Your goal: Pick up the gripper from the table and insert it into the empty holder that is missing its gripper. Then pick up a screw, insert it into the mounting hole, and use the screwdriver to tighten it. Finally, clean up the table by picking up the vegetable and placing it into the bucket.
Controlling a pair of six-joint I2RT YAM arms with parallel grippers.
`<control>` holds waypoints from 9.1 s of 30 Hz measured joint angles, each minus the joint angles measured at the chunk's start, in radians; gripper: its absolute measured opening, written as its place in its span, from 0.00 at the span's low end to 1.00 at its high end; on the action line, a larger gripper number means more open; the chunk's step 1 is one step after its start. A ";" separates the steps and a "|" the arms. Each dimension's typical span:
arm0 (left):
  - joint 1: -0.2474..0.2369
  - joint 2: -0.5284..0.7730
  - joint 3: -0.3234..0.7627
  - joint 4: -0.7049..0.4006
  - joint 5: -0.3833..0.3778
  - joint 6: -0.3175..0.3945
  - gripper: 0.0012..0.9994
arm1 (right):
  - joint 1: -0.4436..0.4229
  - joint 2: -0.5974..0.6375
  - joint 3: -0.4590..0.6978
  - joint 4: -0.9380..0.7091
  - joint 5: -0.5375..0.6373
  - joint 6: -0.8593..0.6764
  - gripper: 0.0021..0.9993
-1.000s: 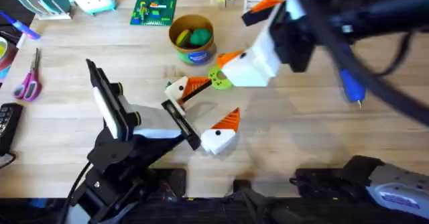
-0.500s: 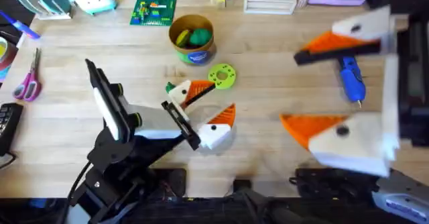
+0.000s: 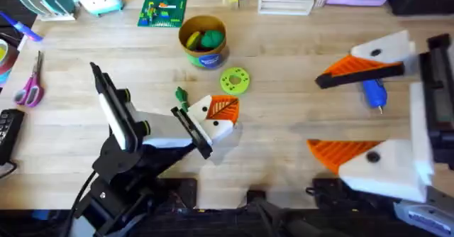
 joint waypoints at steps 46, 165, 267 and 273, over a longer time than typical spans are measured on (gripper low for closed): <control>0.000 0.000 0.000 0.003 0.068 0.067 0.01 | -1.076 0.897 -0.011 0.441 0.238 -0.305 0.99; 0.000 0.000 0.000 0.003 0.071 0.067 0.01 | 0.045 0.228 -0.502 1.808 -0.278 0.543 0.03; 0.000 0.010 0.000 0.003 0.071 0.067 0.01 | -0.476 0.693 -0.503 1.365 0.418 -0.639 0.03; 0.000 0.010 0.000 0.003 0.071 0.067 0.01 | -0.421 0.796 -0.503 1.353 0.465 -0.781 0.03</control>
